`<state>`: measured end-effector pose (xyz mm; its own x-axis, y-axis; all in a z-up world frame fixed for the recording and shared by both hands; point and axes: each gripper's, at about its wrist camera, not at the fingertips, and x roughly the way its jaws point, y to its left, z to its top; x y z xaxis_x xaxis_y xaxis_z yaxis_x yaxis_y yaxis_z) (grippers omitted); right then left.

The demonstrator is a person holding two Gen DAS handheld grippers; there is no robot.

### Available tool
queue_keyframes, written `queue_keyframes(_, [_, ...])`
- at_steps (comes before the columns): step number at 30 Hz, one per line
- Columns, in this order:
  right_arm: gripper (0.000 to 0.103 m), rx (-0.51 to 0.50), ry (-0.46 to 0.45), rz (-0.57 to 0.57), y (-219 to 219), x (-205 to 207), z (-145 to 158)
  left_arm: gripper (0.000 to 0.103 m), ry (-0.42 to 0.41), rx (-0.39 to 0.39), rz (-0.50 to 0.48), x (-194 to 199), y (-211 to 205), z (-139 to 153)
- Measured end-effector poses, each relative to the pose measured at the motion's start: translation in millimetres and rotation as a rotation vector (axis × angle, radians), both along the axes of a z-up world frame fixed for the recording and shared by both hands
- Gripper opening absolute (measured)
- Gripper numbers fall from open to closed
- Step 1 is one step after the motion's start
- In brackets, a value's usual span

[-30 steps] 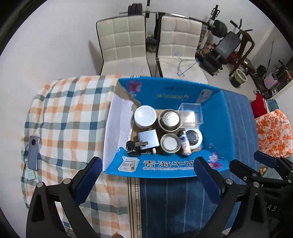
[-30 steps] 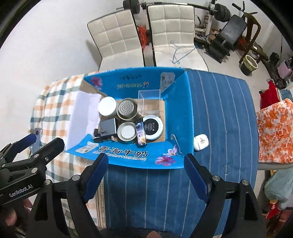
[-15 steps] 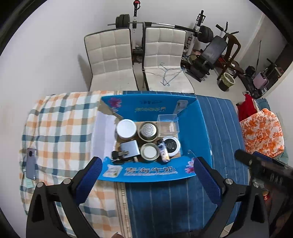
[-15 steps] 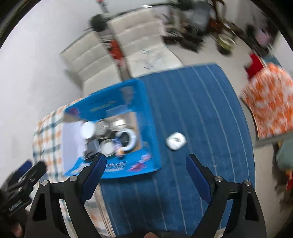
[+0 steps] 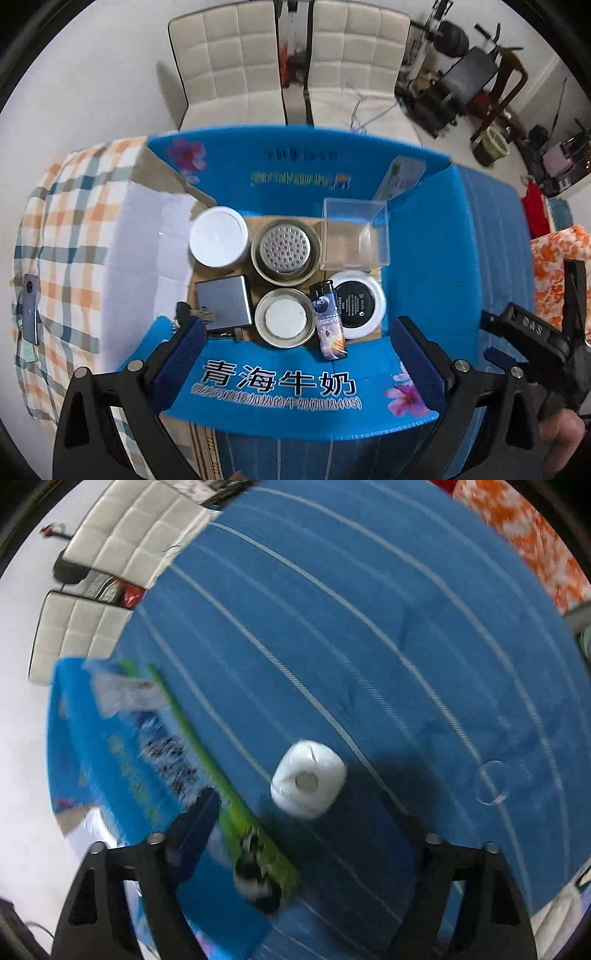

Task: Organize rigid objects
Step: 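Grasp the white egg-shaped case with the right tool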

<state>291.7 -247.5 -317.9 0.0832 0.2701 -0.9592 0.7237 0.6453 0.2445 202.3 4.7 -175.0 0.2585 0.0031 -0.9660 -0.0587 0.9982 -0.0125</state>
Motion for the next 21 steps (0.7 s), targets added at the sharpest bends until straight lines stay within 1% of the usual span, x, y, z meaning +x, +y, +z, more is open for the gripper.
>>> queue_keyframes(1, [0.071, -0.003, 0.024, 0.000, 2, 3, -11, 0.103, 0.010, 0.004, -0.003, 2, -1, -5])
queue_keyframes(3, [0.061, 0.000, 0.062, 0.013, 8, 6, -26, 0.103, 0.020, 0.009, -0.010, 4, -2, -9])
queue_keyframes(4, [0.059, -0.012, 0.081, 0.032, 11, 7, -30, 0.103, 0.022, 0.011, -0.014, 4, -3, -11])
queue_keyframes(5, [0.055, -0.053, 0.072, 0.048, 14, 9, -28, 0.103, 0.024, 0.016, -0.020, 4, -4, -12])
queue_keyframes(6, [0.055, -0.077, 0.080, 0.059, 17, 10, -27, 0.103, 0.027, 0.021, -0.026, 5, -5, -13])
queue_keyframes(7, [0.055, -0.078, 0.078, 0.059, 17, 10, -28, 0.103, 0.028, 0.028, -0.032, 5, -6, -14])
queue_keyframes(10, [0.053, -0.106, 0.107, 0.123, 22, 14, -29, 0.103, 0.033, 0.036, -0.036, 5, -4, -17])
queue_keyframes(12, [0.052, -0.155, 0.127, 0.182, 27, 16, -27, 0.103, 0.037, 0.020, -0.024, 4, 1, -17])
queue_keyframes(14, [0.050, -0.194, 0.123, 0.223, 35, 15, -21, 0.103, 0.034, 0.012, -0.014, 3, 4, -16])
queue_keyframes(16, [0.048, -0.238, 0.100, 0.269, 46, 13, -10, 0.103, 0.027, 0.010, -0.008, 0, 7, -14])
queue_keyframes(19, [0.047, -0.275, 0.052, 0.317, 59, 5, 8, 0.103, 0.022, 0.009, -0.006, -5, 10, -10])
queue_keyframes(21, [0.047, -0.279, 0.031, 0.338, 65, 1, 15, 0.103, 0.017, 0.009, -0.008, -8, 11, -9])
